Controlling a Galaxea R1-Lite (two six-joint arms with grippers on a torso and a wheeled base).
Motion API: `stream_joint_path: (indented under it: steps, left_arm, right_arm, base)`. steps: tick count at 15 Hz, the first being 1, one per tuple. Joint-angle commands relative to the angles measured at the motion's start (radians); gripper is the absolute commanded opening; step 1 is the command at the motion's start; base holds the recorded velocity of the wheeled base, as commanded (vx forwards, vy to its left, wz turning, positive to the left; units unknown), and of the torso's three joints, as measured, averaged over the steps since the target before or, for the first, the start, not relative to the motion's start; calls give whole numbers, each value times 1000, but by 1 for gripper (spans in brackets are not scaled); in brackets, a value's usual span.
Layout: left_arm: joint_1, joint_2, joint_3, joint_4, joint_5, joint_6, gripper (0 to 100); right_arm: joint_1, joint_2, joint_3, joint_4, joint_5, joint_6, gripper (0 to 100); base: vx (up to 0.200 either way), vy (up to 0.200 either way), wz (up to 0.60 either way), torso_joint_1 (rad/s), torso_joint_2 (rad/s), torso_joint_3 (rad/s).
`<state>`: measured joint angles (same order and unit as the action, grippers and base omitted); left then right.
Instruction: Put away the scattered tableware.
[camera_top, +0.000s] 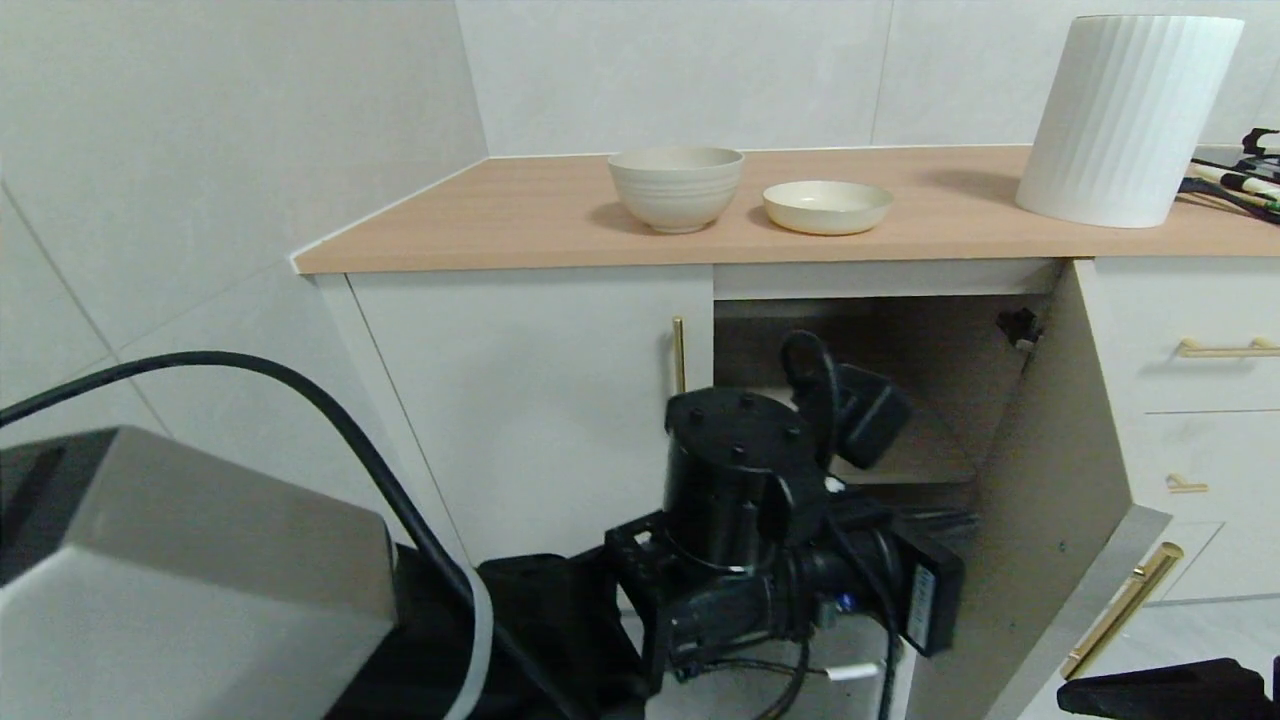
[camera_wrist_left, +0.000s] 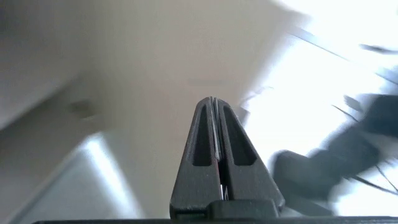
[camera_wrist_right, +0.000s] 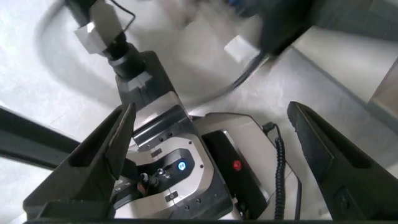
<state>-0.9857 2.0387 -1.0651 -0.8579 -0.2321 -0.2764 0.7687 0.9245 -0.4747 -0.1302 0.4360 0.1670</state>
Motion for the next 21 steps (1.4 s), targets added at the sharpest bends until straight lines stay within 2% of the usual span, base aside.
stream_joint_path:
  steps: [1,2,4,8,12,13,15,17,19,21]
  left_arm:
    - [55,-45,14,14,-4,-4,0]
    - [58,-43,13,17,-4,-4,0]
    - [59,17,-55,181,24,-4,0]
    - [-21,147,-170,212,36,0,0]
    - [-94,193,-266,263,36,0,0]
    - [-129,204,-309,253,34,-1,0]
    - [-168,175,-315,241,-9,-15,0]
    - [-166,153,-297,243,-3,-18,0]
    - [-110,112,-246,241,27,-18,0]
    - [-25,18,-159,243,42,-18,0]
  right_arm:
    - [3,-10,1,0,1,-1,100]
    - [3,-12,1,0,1,-1,100]
    - [27,-16,2,1,1,-1,100]
    - [29,-6,2,1,0,-11,100]
    - [29,-12,2,1,-2,-15,100]
    - [29,-18,2,1,0,-15,100]
    - [29,-35,2,1,1,-15,100]
    - [29,-35,2,1,0,-15,100]
    - [29,-35,2,0,0,-15,100]
    - [27,-26,-5,-2,-11,-14,100]
  base:
    - [0,0,0,0,0,0]
    - [0,0,0,0,0,0]
    - [0,0,0,0,0,0]
    - [0,0,0,0,0,0]
    - [0,0,0,0,0,0]
    - [0,0,0,0,0,0]
    - [0,0,0,0,0,0]
    - [0,0,0,0,0,0]
    - [0,0,0,0,0,0]
    - [0,0,0,0,0,0]
